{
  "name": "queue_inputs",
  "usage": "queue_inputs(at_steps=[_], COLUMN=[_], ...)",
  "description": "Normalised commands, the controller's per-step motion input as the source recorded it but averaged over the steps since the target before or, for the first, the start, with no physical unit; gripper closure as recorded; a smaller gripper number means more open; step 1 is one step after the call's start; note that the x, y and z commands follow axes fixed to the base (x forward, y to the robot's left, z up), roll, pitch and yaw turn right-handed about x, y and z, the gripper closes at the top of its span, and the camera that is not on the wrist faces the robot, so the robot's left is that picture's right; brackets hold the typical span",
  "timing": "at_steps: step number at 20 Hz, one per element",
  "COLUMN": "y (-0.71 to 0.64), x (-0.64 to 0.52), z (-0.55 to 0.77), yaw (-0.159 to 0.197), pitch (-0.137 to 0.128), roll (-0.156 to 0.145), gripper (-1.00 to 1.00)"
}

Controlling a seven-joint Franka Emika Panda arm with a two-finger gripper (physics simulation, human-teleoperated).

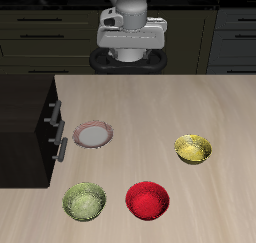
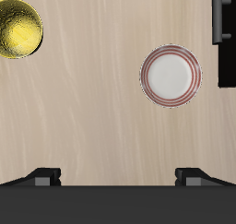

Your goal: Open the top drawer of the wooden cabinet

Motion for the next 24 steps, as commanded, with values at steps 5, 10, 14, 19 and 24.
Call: queue_inputs(at_steps=[5, 10, 14, 19, 24], y=[0.08, 0.06, 0.02, 0.12, 0.15], x=[0.33, 0.27, 0.36, 0.37, 0.23], z=[-0.03, 0.05, -0.01, -0.11, -0.08], yaw=[0.042, 0.010, 0.014, 0.003, 0.003], pitch=[0.006, -0.008, 0.005, 0.027, 0.007], roll=[0.002, -0.009, -0.014, -0.007, 0.005], gripper=[-1.00, -1.00, -1.00, -1.00, -1.00])
